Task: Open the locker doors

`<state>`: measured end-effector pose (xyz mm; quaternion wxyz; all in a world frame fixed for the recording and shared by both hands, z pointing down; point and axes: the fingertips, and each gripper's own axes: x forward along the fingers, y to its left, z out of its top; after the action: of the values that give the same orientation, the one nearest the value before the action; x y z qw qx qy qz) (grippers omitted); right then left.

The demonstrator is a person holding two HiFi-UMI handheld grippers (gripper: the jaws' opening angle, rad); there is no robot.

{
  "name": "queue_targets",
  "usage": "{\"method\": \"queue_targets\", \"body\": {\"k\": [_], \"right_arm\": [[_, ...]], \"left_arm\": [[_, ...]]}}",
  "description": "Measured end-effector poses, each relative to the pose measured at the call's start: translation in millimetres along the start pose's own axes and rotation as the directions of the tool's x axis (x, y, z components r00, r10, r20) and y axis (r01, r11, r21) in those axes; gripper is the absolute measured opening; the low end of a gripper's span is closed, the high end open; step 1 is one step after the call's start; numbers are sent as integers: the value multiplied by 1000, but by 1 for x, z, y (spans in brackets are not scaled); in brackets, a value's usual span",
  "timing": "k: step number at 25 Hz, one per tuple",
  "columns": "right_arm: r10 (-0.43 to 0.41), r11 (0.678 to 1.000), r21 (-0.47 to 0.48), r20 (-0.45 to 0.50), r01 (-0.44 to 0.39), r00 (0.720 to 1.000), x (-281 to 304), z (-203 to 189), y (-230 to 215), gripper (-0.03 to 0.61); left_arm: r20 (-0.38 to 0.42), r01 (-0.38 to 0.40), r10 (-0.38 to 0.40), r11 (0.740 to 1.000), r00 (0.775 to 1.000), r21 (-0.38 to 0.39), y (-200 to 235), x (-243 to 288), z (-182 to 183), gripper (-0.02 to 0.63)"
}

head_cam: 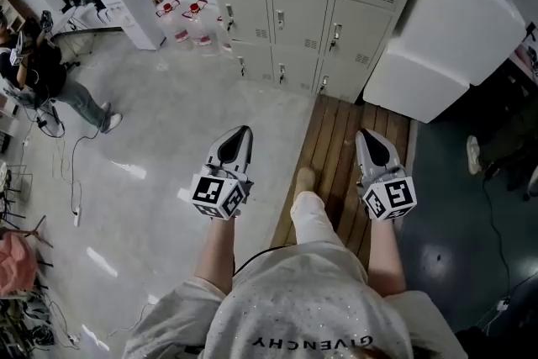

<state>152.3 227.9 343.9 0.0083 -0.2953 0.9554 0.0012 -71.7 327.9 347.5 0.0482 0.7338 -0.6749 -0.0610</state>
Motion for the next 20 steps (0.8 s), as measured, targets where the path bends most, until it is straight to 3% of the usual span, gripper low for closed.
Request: {"method": "queue_targets", "body": {"k": [11,20], "right_arm": [[53,998,35,35,-54,998,167,1,-91,-9],[48,999,22,42,-49,998,272,10,-176,-9]], "left_arm": [[40,-29,29,1000,999,8,85,157,24,-2],[64,36,-37,999,997,12,113,299,43,-2]]}}
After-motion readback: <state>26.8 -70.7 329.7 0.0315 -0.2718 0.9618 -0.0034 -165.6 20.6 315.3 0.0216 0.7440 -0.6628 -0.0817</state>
